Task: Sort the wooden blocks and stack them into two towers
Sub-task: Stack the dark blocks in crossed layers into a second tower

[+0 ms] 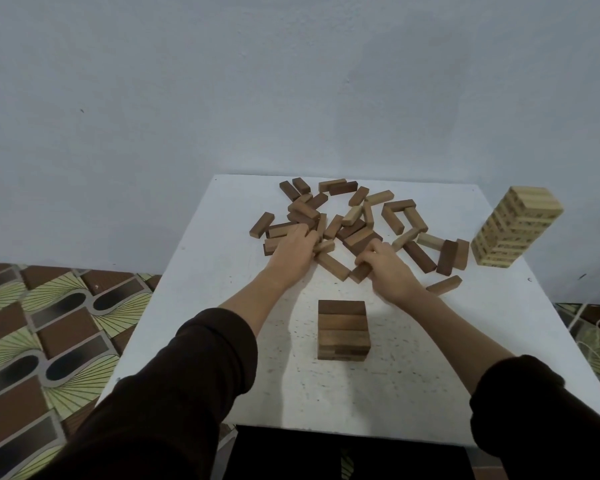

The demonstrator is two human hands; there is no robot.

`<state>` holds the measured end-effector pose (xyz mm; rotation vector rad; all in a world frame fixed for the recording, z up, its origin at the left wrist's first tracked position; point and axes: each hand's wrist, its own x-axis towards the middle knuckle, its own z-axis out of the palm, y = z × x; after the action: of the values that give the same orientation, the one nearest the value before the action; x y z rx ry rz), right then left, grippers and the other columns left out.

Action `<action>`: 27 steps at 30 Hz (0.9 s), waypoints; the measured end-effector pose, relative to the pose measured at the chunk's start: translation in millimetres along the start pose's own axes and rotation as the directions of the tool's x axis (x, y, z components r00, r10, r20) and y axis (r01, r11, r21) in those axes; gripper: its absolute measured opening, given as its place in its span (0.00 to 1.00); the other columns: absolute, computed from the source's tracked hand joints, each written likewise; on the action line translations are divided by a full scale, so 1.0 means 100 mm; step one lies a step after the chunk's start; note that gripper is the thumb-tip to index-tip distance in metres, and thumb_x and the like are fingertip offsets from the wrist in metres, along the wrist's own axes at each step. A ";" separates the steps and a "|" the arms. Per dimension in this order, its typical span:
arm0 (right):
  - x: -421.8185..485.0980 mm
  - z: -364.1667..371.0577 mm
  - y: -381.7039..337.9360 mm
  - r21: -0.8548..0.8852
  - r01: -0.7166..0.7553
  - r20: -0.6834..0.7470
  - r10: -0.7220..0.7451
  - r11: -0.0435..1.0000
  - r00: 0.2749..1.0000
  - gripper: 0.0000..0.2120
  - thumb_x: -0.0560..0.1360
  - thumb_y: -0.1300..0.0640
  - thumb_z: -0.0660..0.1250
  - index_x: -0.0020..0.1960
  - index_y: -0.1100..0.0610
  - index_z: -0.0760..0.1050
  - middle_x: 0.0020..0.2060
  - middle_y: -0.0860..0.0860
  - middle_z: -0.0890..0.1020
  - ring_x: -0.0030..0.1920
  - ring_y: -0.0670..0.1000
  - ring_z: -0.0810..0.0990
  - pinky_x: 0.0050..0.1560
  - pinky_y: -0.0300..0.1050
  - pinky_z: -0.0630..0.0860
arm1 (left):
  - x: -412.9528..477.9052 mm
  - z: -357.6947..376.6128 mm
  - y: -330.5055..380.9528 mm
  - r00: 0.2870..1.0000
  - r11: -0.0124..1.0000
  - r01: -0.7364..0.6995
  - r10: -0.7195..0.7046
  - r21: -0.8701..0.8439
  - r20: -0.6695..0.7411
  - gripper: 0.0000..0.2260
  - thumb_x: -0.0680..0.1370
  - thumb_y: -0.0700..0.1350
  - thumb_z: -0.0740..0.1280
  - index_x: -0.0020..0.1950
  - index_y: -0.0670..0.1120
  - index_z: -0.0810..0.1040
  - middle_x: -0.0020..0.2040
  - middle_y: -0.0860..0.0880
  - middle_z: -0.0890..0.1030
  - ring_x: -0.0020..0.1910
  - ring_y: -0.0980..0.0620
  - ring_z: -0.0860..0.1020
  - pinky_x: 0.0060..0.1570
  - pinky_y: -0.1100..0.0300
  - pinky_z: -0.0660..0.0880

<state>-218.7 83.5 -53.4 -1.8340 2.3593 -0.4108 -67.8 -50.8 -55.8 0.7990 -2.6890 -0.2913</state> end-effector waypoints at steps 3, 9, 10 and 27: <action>0.03 -0.03 0.02 0.008 0.042 0.023 -0.042 0.999 0.999 0.15 0.72 0.69 0.66 0.55 0.57 0.78 0.53 0.52 0.73 0.55 0.53 0.67 0.49 0.44 0.70 | 0.01 0.00 -0.03 1.000 0.998 0.016 -0.015 -0.053 0.013 0.07 0.79 0.35 0.60 0.53 0.37 0.76 0.54 0.40 0.74 0.53 0.43 0.71 0.50 0.55 0.68; 0.03 -0.09 -0.01 0.001 0.044 0.049 -0.044 0.999 0.998 0.11 0.73 0.63 0.67 0.54 0.54 0.79 0.51 0.50 0.75 0.52 0.51 0.67 0.48 0.45 0.68 | -0.05 0.06 -0.08 0.962 0.987 -0.156 0.158 -0.029 0.222 0.21 0.74 0.44 0.64 0.68 0.49 0.71 0.65 0.45 0.71 0.59 0.45 0.68 0.60 0.50 0.67; 0.03 -0.10 -0.01 -0.001 0.032 0.050 -0.032 0.999 0.998 0.10 0.73 0.61 0.67 0.53 0.54 0.79 0.51 0.50 0.75 0.52 0.51 0.67 0.48 0.45 0.67 | -0.05 0.06 -0.08 0.959 0.987 -0.161 0.155 0.004 0.237 0.20 0.74 0.49 0.65 0.66 0.51 0.72 0.65 0.46 0.70 0.61 0.45 0.68 0.61 0.48 0.67; 0.10 0.02 -0.06 0.088 -0.067 0.068 0.061 0.994 0.996 0.16 0.72 0.56 0.71 0.59 0.56 0.76 0.56 0.53 0.71 0.58 0.55 0.67 0.57 0.46 0.68 | -0.13 0.09 0.07 0.989 0.985 0.132 -0.123 -0.113 0.080 0.20 0.76 0.54 0.66 0.61 0.42 0.73 0.58 0.45 0.71 0.60 0.48 0.66 0.59 0.56 0.66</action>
<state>-215.4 72.8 -52.7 -1.7014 2.3104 -0.4356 -64.0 -36.6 -65.7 0.9433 -2.6624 -0.5150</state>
